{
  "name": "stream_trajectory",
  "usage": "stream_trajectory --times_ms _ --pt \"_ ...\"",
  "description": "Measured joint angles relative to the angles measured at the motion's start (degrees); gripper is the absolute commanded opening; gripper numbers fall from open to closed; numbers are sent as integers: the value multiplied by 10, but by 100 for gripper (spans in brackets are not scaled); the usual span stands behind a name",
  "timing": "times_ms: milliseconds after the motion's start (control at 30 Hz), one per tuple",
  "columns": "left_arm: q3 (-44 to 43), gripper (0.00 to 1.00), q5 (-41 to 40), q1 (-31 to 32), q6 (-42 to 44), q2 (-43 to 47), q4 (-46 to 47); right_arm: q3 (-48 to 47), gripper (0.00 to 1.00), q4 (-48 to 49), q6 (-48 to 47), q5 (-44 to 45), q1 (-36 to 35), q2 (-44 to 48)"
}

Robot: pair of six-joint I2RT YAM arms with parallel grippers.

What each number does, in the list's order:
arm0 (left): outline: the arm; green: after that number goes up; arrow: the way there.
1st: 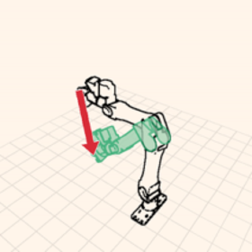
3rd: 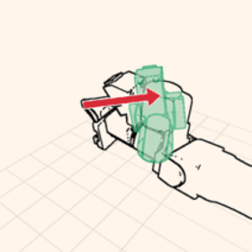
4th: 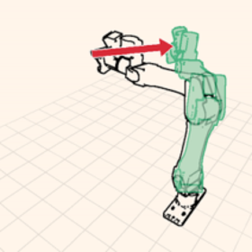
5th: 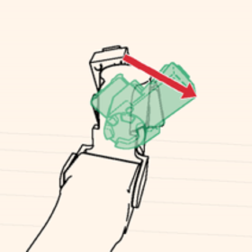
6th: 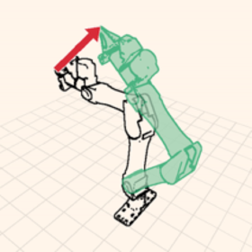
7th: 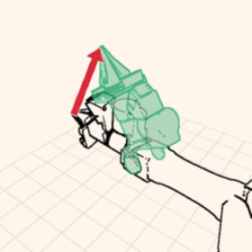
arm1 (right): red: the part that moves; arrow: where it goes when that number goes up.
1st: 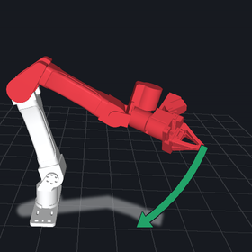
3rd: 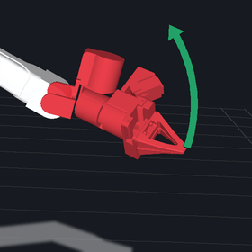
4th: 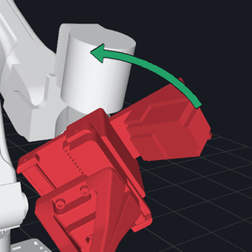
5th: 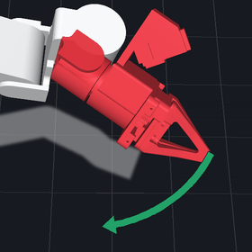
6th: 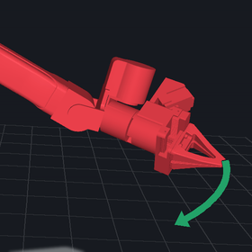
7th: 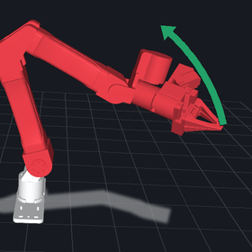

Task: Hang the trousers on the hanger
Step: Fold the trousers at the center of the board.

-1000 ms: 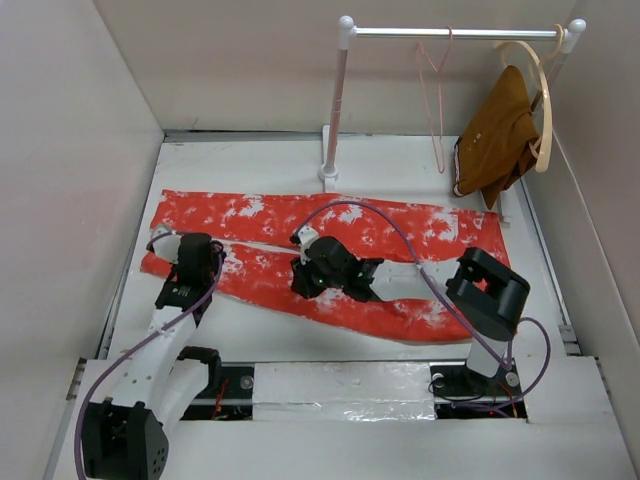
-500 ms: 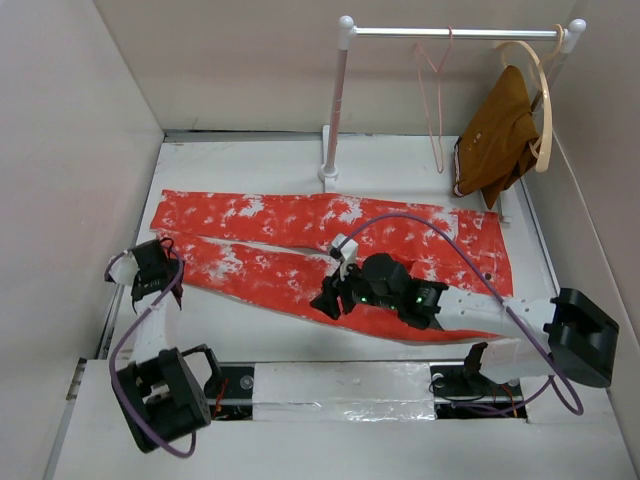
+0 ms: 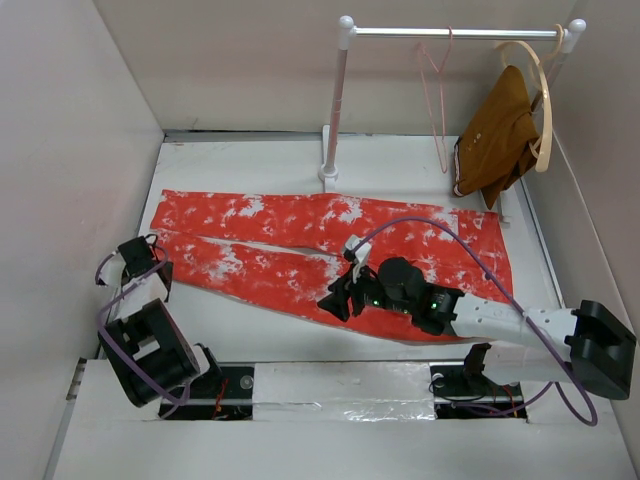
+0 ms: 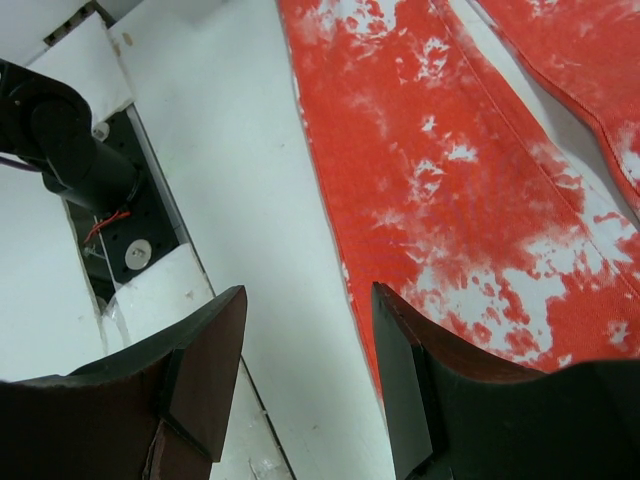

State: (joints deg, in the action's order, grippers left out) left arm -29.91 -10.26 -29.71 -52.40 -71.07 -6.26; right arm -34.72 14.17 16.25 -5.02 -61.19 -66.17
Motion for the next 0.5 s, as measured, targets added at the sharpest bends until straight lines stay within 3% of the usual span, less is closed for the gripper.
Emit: stream_trajectory --times_ms 133,267,500 --pt "-20 39 7 0 9 -37 23 0 58 0 0 -4 0 1" --pt "-46 0 14 0 20 -83 42 1 58 1 1 -3 3 2" --pt "-37 0 38 0 37 -66 57 27 52 7 11 1 41 27"
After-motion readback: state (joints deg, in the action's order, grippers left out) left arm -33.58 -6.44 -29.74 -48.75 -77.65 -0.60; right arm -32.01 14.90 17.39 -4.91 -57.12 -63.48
